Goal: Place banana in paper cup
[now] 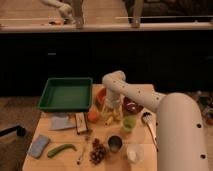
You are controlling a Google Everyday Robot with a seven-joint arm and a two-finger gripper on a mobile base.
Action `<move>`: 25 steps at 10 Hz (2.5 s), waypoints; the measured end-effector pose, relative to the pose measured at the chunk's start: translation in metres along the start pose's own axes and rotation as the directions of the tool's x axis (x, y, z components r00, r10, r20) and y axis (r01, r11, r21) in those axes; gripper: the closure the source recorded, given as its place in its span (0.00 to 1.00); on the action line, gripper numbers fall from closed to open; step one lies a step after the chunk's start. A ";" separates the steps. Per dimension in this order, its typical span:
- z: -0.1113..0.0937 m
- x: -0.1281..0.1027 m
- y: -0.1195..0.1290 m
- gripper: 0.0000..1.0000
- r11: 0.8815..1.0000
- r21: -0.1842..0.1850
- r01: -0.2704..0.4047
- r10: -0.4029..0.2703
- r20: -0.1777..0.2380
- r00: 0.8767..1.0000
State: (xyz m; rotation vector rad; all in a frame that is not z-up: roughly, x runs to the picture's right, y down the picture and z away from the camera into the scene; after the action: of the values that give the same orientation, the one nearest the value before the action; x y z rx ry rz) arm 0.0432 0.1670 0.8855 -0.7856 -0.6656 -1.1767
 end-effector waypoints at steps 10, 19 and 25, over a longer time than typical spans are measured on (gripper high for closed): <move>-0.005 -0.001 0.006 1.00 0.995 0.093 0.035 -0.038 0.032 0.999; -0.034 -0.029 -0.007 1.00 0.999 0.004 0.052 -0.052 -0.077 0.996; -0.068 -0.064 -0.004 1.00 0.998 -0.005 0.060 -0.059 -0.195 0.979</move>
State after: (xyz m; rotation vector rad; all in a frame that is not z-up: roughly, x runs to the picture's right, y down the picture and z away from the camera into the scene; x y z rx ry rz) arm 0.0263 0.1455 0.7960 -0.6433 -0.5294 -1.2896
